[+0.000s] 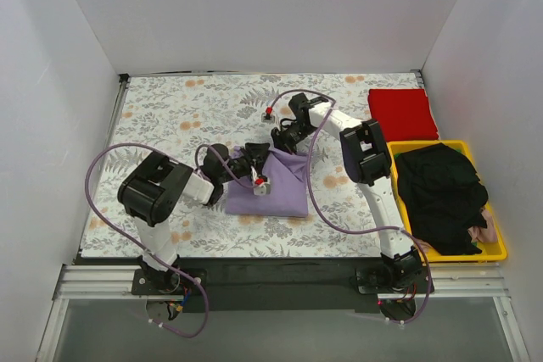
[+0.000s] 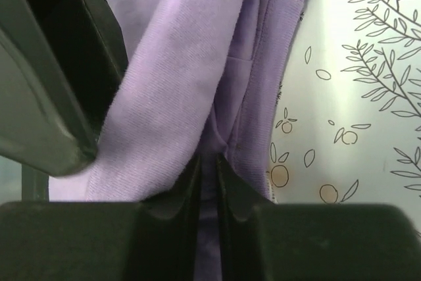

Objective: Fold and stack the t-shirts
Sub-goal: Fold the tshirt

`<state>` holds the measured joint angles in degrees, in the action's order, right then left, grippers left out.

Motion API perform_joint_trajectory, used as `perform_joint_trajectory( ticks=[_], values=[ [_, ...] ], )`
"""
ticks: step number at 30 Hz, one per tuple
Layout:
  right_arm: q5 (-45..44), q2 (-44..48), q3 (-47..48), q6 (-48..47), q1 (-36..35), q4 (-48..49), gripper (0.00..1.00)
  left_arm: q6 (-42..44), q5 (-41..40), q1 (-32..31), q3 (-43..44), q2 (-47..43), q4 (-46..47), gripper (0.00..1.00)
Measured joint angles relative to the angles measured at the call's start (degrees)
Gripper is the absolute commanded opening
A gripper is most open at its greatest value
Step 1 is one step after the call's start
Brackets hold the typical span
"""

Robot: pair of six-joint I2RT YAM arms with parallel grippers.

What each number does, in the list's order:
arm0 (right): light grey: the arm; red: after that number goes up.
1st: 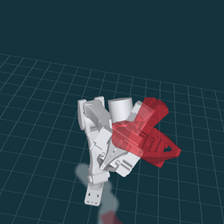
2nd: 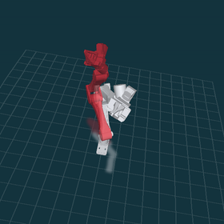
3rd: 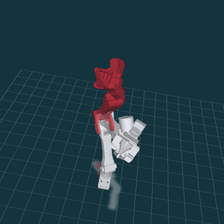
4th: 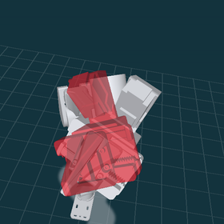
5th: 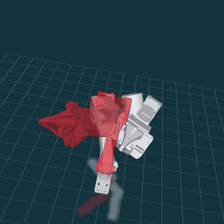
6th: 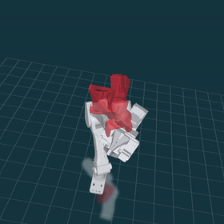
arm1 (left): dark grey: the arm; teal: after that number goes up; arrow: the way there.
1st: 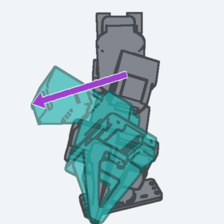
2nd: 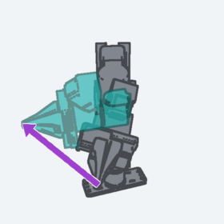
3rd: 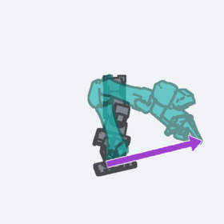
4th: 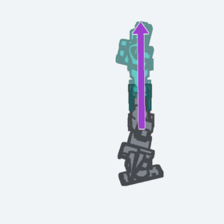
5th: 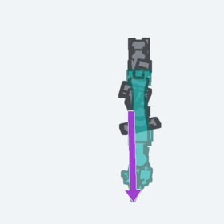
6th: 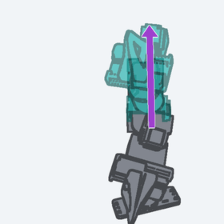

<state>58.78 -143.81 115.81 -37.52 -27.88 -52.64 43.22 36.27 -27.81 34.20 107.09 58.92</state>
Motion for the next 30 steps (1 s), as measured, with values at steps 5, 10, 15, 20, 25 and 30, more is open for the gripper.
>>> perform_joint_trajectory(
  ticks=[5, 10, 15, 20, 25, 30],
  values=[
    [-3.8, 1.5, 0.4, -0.1, 0.0, -0.6, 0.36, -5.0, -1.0, 0.3, -0.5, -7.5, -4.4, 0.35],
    [-11.7, 4.9, 0.7, -1.2, -0.2, -0.6, 0.55, -15.3, -1.7, 1.2, 3.2, -23.3, -20.1, 0.37],
    [-19.7, 9.4, 1.8, -2.6, -0.3, -0.4, 0.64, -29.3, -1.0, 4.6, 13.3, -30.9, -40.8, 0.63],
    [-26.3, 13.8, 3.7, -4.2, -0.2, -0.4, 0.70, -43.1, 3.7, 12.7, 26.6, -24.7, -60.6, 0.64],
    [-29.6, 17.8, 4.1, -4.7, 1.2, -0.6, 0.74, -51.9, 7.6, 17.8, 41.3, -9.3, -76.9, 0.64],
    [-28.0, 19.2, 2.6, -4.1, 5.4, -3.5, 0.75, -56.3, 12.0, 20.0, 56.2, 6.2, -91.0, 0.65]
  ],
)
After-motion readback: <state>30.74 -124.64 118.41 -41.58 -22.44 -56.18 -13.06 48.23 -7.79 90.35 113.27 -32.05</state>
